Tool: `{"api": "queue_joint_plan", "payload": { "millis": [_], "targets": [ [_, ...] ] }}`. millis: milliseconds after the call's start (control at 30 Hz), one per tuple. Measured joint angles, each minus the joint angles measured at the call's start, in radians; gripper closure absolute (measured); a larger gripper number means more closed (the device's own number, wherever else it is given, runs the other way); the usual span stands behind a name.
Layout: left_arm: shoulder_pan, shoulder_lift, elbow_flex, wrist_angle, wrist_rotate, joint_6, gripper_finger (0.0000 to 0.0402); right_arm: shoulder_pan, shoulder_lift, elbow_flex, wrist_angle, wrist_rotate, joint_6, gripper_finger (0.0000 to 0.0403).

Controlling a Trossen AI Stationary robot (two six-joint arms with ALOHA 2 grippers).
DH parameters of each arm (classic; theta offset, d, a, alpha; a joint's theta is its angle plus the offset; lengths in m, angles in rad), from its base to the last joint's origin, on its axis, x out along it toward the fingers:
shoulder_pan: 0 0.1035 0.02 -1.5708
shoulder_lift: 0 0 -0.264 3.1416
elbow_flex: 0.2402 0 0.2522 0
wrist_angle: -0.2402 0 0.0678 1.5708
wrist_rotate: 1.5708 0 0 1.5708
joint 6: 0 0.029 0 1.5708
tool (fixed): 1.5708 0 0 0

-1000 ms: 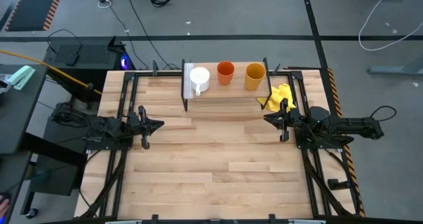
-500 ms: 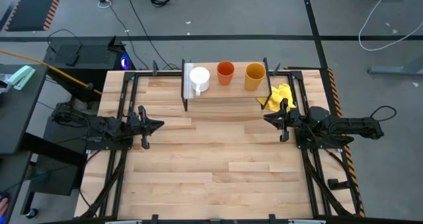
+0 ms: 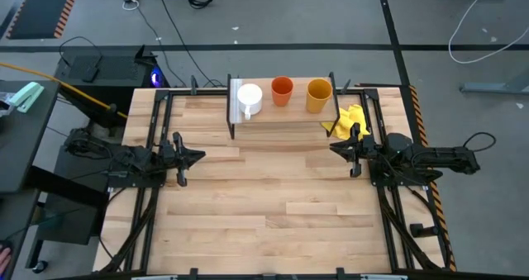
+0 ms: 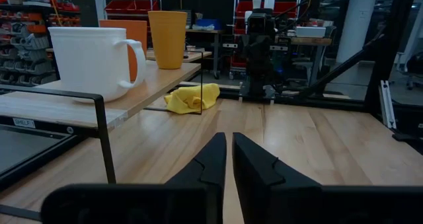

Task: Stack small to large cups/mugs on shelf
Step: Return to Home Position

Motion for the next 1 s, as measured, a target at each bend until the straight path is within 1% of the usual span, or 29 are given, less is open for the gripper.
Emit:
{"api": "queue_joint_plan", "payload": {
  "millis": [333, 600, 867, 1000],
  "targets": [
    [0.000, 0.000, 0.000, 0.000, 0.000, 0.000, 0.0374, 0.000, 0.000, 0.000, 0.000, 0.000, 0.000, 0.0345],
    [0.000, 0.000, 0.000, 0.000, 0.000, 0.000, 0.0365, 0.000, 0.000, 0.000, 0.000, 0.000, 0.000, 0.0345],
    [0.000, 0.000, 0.000, 0.000, 0.000, 0.000, 0.0377, 0.000, 0.000, 0.000, 0.000, 0.000, 0.000, 0.0345],
    [0.000, 0.000, 0.000, 0.000, 0.000, 0.000, 0.0377, 0.000, 0.000, 0.000, 0.000, 0.000, 0.000, 0.0345]
  ]
}}
